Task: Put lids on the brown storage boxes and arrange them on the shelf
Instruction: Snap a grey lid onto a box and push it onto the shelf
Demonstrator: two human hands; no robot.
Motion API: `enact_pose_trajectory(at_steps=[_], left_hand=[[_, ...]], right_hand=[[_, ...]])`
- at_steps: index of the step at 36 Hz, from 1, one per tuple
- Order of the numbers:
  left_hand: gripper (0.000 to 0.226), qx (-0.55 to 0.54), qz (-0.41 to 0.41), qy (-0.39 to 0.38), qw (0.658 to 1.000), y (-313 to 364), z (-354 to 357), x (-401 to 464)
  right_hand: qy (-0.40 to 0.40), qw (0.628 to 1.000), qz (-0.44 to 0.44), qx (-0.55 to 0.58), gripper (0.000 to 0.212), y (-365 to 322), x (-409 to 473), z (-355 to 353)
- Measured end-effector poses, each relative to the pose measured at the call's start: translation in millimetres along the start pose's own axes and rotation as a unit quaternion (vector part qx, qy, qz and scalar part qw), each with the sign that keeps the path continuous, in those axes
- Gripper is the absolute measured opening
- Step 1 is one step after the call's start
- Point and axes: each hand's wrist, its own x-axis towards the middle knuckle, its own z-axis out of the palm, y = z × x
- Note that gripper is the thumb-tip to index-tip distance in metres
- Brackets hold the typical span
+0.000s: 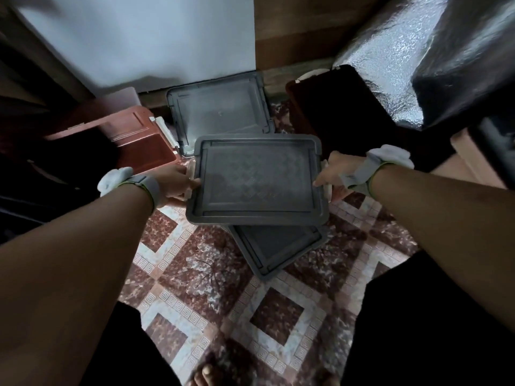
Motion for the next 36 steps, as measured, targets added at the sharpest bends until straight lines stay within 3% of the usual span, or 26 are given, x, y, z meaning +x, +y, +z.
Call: enact_pose_trajectory(at_steps=[6, 9, 12, 14, 20, 30, 33, 36], left_hand=[[0.033, -0.013, 0.012, 0.043, 0.999, -32, 27, -26], [0.032, -0.067, 0.003, 0.070, 0.995, -43, 29, -62], [0.030, -0.131, -0.013, 0.089, 0.987, -45, 32, -97], [0.030, -0.161, -0.009, 0.094, 0.982, -41, 34, -124], [0.013, -0.194, -0.012, 0.107, 0.975, -11, 23, -210], [0.022, -0.203, 0.002, 0.101, 0.974, 101, -7, -397], [0.023, -0.197, 0.003, 0.090, 0.976, 128, -16, -456], [0.021, -0.169, 0.028, 0.096, 0.981, 155, -30, -524]], right_hand=[[0.041, 0.998, 0.020, 0.044, 0.056, 28, -43, 25], [0.058, 0.989, 0.059, 0.121, 0.050, 46, -69, 41], [0.083, 0.955, 0.089, 0.271, 0.038, 55, -92, 56], [0.124, 0.921, 0.110, 0.354, 0.052, 58, -114, 58], [0.097, 0.922, 0.076, 0.368, 0.047, 40, -210, 26], [0.079, 0.934, 0.119, 0.327, 0.048, -12, -400, -94], [0.071, 0.923, 0.133, 0.353, 0.043, -26, -464, -130], [0.081, 0.925, 0.102, 0.357, 0.039, -42, -528, -174]])
